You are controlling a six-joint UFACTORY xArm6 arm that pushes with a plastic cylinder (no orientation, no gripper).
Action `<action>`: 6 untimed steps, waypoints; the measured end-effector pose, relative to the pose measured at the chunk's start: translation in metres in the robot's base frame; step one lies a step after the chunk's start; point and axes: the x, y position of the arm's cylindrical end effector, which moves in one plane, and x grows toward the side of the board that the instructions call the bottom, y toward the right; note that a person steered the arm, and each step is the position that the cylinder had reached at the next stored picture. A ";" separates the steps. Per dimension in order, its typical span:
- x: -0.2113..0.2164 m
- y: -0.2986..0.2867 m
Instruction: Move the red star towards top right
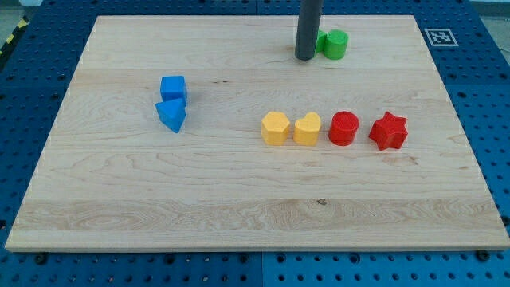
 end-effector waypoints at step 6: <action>0.220 0.166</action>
